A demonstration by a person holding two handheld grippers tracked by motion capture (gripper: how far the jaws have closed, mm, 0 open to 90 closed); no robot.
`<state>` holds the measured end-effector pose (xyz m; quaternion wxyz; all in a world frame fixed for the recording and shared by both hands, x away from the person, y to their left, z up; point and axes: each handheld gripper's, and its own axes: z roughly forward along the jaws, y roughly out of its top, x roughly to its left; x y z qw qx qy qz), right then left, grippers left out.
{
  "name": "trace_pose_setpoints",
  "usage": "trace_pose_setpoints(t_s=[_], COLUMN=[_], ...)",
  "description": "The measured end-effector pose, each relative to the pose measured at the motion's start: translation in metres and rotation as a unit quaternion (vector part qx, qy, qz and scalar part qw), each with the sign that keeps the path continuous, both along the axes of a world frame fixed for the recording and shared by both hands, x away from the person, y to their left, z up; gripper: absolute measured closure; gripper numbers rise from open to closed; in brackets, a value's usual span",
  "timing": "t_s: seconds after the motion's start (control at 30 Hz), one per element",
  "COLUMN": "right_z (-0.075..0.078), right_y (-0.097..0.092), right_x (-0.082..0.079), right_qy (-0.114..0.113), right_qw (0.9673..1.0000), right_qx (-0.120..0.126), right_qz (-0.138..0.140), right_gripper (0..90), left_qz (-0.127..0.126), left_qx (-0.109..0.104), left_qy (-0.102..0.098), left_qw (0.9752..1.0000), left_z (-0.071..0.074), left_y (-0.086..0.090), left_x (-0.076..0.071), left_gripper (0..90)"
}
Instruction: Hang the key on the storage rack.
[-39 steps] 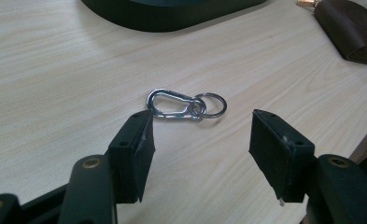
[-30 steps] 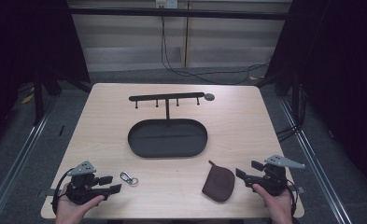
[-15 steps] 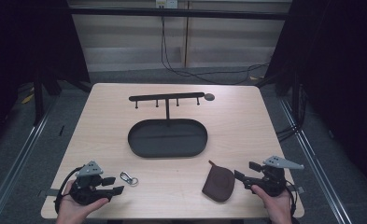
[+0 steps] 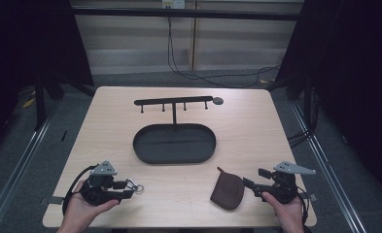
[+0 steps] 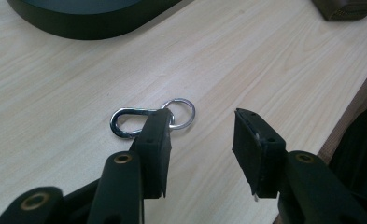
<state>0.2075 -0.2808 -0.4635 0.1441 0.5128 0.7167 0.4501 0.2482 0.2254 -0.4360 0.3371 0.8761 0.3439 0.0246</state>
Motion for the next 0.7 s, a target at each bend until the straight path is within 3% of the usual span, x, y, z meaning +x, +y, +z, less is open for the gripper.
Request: trace_pose_setpoints(t_s=[0.2, 0.47, 0.7], right_z=[-0.001, 0.000, -0.001], right_y=[-0.001, 0.001, 0.000], right_x=[0.001, 0.000, 0.001], right_qy=[0.001, -0.001, 0.003], right_qw=[1.0000, 1.0000, 1.0000], right_qx=[0.004, -0.002, 0.000], right_qz=[-0.002, 0.001, 0.001], right_gripper=[21.3, 19.7, 19.4], left_qz=[-0.013, -0.053, -0.066], left_qx=[0.008, 0.053, 0.084], left_qy=[-0.002, 0.010, 0.019], left_qw=[0.9999, 0.9971, 0.9941], left_z=[0.007, 0.003, -0.001], left_y=[-0.007, -0.022, -0.029], left_x=[0.005, 0.010, 0.019], left_gripper=[63.3, 62.7, 66.0])
